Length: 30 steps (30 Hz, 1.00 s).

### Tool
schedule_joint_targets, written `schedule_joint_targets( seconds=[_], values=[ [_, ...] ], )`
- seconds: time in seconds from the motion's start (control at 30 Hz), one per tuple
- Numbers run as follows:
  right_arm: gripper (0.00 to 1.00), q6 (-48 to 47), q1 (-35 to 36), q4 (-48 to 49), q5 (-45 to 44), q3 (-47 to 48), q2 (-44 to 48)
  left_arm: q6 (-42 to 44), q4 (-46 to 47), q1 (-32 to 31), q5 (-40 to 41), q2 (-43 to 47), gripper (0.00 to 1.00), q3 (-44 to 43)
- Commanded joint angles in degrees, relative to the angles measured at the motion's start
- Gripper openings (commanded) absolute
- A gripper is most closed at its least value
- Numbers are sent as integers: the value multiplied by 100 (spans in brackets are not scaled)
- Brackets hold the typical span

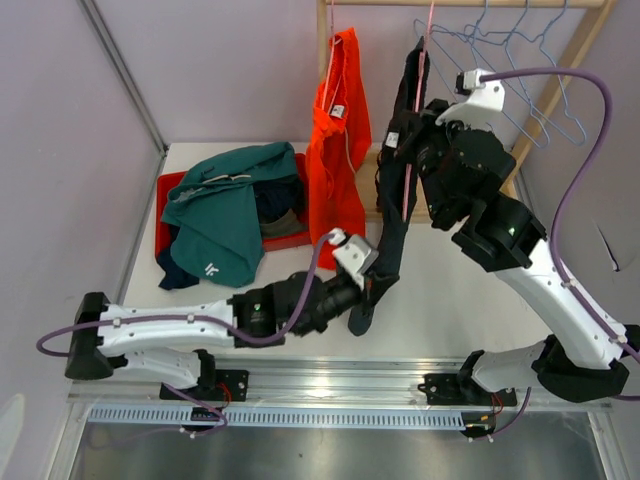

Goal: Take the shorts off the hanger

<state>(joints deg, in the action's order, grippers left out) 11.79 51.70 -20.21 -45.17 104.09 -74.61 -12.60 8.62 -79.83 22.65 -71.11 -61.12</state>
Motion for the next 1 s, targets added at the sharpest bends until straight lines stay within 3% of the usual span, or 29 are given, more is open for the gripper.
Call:
schedule_joint_targets(
  seconds=[0.0,0.1,0.2,0.33,0.47,0.5,0.53,0.6,0.67,0.7,0.8,0.9,0.93,0.97],
  values=[
    [0,-344,-283,501,69,927,-106,-453,-27,-611,634,466,0,722],
    [0,-362,-310,203,34,1455,-300,-629,17,-815,872,660,0,997],
    [0,-30,-231,17,43,1299,-81,-235,-220,-649,1206,520,0,568],
    [0,306,506,-71,-246,517,481,134,-721,677,426,-103,0,-592],
    [0,648,1630,-439,-949,-125,912,608,-1876,1750,-68,-1183,0,-2866],
    [0,779,1859,-701,-1037,-291,1026,662,-2160,2109,-138,-1769,0,-4219],
    [0,1129,2357,-861,-1151,-345,1079,758,-2459,2277,-199,-2088,0,-4720],
    [0,1412,2957,-1291,-1432,-477,1142,803,-3399,2673,-348,-3086,0,-6814],
    [0,1598,3976,-1337,-2318,-609,1159,847,-3953,2867,-481,-3697,0,-7857],
    [0,1502,4249,-1250,-2634,-731,1142,864,-4330,2990,-577,-4074,0,-8985],
    [0,756,4822,-740,-3418,-628,984,830,-4292,2991,-595,-3781,0,-8893],
    [0,-332,4797,189,-3753,-574,992,663,-3668,2877,-587,-2289,0,-7014],
    [0,-701,4701,523,-3710,-688,1088,645,-3240,2833,-517,-1867,0,-5879],
    [0,-1227,4413,1109,-3518,-732,1132,627,-3105,2772,-499,-1106,0,-5589]
  ],
)
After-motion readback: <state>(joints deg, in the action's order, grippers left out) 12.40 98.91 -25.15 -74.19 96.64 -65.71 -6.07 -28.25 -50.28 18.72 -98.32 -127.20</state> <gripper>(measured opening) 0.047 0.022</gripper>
